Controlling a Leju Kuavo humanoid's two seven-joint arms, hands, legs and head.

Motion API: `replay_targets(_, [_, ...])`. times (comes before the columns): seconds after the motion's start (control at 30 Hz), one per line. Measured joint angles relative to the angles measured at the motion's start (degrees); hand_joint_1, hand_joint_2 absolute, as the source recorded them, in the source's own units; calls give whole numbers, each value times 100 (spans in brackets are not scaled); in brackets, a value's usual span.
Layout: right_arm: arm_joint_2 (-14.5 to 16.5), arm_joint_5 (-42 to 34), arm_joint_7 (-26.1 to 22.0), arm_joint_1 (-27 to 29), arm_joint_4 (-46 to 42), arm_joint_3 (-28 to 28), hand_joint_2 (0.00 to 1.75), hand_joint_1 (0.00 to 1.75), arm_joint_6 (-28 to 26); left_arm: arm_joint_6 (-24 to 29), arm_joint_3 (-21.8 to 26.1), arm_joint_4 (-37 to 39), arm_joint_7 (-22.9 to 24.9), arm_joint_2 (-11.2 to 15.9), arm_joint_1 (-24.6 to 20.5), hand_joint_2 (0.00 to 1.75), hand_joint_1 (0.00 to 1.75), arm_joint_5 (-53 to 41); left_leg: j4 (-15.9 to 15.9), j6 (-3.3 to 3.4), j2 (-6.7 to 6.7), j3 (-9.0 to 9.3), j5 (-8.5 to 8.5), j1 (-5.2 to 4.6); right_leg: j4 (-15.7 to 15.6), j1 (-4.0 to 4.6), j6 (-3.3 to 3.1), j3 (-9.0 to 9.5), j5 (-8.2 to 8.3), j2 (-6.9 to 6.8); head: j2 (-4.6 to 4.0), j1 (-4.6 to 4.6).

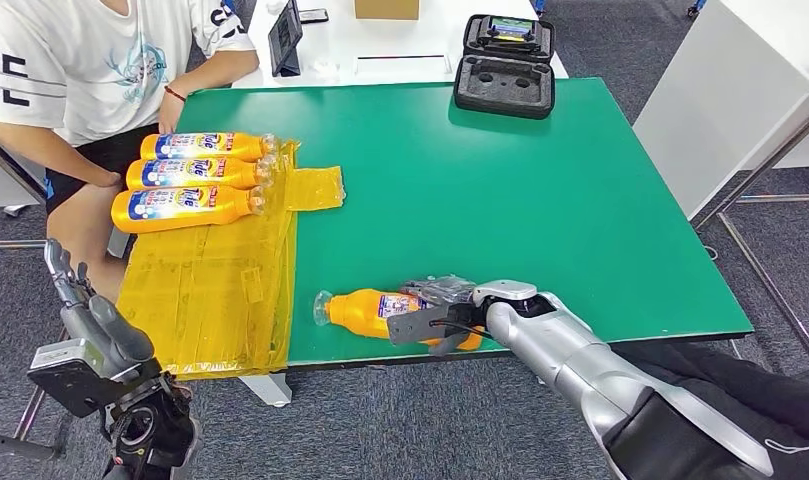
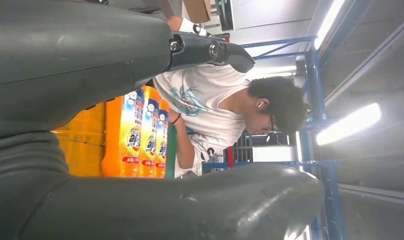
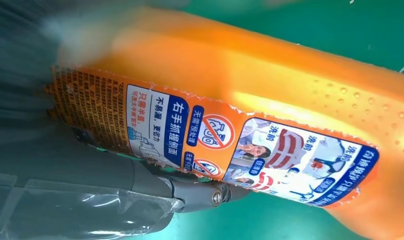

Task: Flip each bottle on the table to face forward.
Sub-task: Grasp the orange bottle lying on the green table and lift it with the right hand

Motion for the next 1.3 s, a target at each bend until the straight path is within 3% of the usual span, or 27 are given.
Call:
replay_targets(0.2, [28,-104,-30,13,52,-10,175,174,-204,1,0,-5,-1,0,94,0,0,-25,0,1,0,1,1,0,0,0,0,1,1,0,0,0])
replay_targets(0.67, [60,-458,-200,101,74,-218,175,175,-562,2,2,-41,-1,0,173,0,0,-52,0,1,0,0,1,0,1,0,0,0,0,0,0,-1])
replay_targets(0.83, [177,-1001,-715,319,-176,-766,175,175,-1576,2,1,-204,-2,-2,301,0,0,25,0,1,1,0,0,1,1,1,0,-1,0,0,0,-1])
replay_targets(1.03, [410,-1386,-1486,889,-1056,-1753,175,175,-2686,-142,-224,-407,-2,23,546,0,0,906,0,0,-5,-4,-1,2,0,1,-2,-5,-3,-2,0,-1])
replay_targets(1.3, [731,-1615,-2269,1666,-1671,-2503,175,175,-3023,-887,-708,-358,-2,46,566,0,0,1431,-1,-2,0,-5,-4,1,-2,0,-1,-6,-2,0,-1,0])
